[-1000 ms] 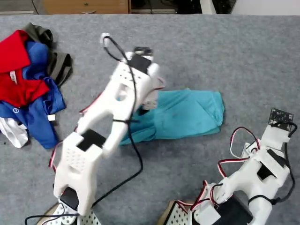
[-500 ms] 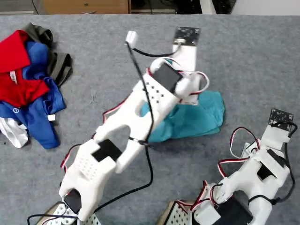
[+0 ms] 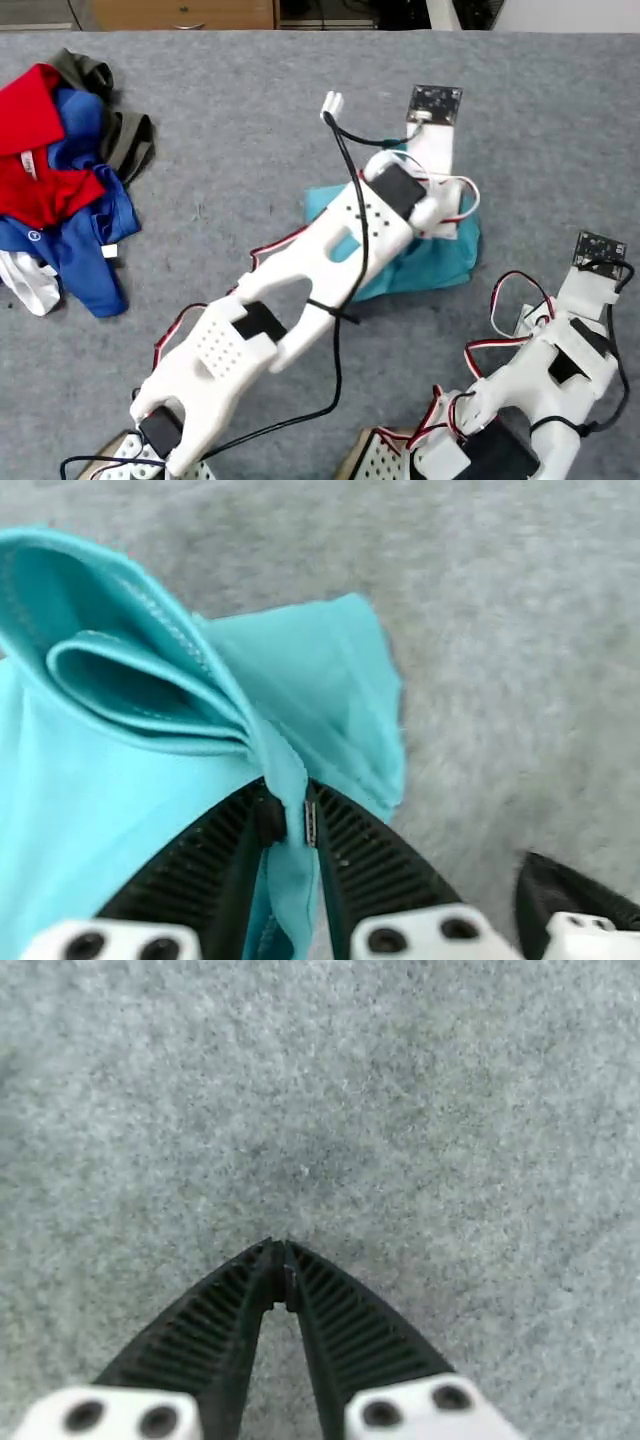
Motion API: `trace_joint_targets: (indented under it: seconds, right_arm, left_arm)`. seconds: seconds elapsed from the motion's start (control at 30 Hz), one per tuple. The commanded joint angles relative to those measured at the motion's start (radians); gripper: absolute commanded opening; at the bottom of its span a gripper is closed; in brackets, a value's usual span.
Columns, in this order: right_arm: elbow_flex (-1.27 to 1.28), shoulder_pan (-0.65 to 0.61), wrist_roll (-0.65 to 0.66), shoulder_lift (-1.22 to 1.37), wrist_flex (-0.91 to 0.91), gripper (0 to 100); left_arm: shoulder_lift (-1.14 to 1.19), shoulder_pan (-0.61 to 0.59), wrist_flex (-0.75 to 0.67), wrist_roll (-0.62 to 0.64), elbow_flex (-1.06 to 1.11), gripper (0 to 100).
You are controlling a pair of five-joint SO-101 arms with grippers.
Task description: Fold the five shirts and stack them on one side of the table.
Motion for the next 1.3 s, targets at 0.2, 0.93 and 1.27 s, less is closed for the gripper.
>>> trace_joint_targets:
  seconds: [0.2,0.93,1.27]
  right_arm:
    - [-0.013,-0.008,-0.009,-0.035,-0.02,0.5]
    - [-0.013,-0.012,-0.008,-0.035,-0.02,0.5]
    - [-0.211,-0.114,0.103,-0.042,0.328,0.5]
  left_arm:
    - [0.025,0.066,-0.206,0.025,-0.057,2]
    - [0.076,0.051,-0.129,0.025,-0.143,20]
    - [0.087,-0.252,0.344,0.017,-0.46,2]
